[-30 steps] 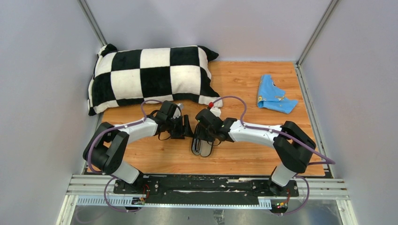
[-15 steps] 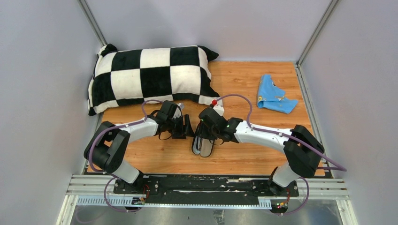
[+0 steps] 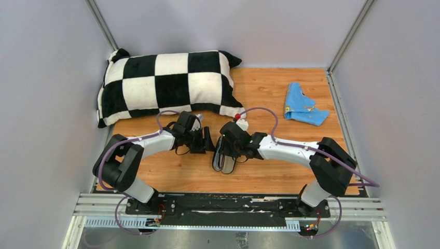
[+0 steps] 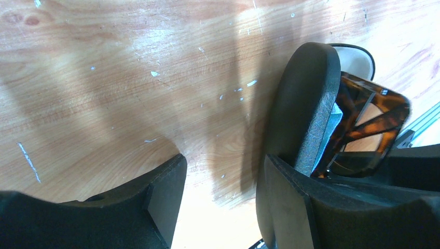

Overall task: Organize the sunglasses
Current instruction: Place the sunglasses in the sunglasses case.

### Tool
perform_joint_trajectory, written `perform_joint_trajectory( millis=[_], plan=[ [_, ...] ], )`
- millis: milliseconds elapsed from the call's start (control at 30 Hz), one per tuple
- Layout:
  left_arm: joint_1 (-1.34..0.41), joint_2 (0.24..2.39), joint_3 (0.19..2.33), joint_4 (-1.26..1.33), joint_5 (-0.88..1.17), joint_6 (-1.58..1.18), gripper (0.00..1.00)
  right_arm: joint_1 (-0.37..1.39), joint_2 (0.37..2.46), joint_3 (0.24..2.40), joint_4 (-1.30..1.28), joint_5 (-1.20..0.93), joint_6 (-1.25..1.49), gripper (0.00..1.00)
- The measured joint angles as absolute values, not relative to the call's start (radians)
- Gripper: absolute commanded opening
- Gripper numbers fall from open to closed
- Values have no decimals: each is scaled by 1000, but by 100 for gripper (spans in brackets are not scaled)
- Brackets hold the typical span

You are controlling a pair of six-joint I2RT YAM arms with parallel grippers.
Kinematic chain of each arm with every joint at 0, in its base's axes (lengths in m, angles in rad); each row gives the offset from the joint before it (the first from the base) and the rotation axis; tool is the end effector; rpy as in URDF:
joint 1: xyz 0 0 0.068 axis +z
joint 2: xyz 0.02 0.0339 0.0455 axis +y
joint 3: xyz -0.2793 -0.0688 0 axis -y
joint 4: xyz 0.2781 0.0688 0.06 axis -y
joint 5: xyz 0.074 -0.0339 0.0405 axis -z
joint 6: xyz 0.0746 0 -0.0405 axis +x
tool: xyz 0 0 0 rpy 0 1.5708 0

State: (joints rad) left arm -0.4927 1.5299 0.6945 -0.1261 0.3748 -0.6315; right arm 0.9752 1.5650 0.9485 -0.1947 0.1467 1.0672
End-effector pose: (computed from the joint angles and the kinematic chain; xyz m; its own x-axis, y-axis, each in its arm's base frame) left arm 0.2705 -0.1762 0.1090 -0.9520 -0.1124 -0.2847 0.0777 0.8108 -0.5802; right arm 0.2232 0.3099 0.1738 -0.8641 0.2694 -0.4251 -0.0117 0.8338 0.5520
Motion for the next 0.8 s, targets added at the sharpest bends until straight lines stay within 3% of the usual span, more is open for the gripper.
perform_joint_trajectory(
  millis=[133, 367, 800],
  plan=[
    [-493, 1530, 694, -126, 375, -632, 65, 975, 1599, 952, -186, 130, 1067, 38],
    [-493, 1530, 695, -129, 372, -622, 65, 974, 1646, 974, -179, 104, 1059, 52],
    [-493, 1530, 702, -146, 363, -600, 65, 970, 1646, 974, -183, 102, 1047, 52]
  ],
)
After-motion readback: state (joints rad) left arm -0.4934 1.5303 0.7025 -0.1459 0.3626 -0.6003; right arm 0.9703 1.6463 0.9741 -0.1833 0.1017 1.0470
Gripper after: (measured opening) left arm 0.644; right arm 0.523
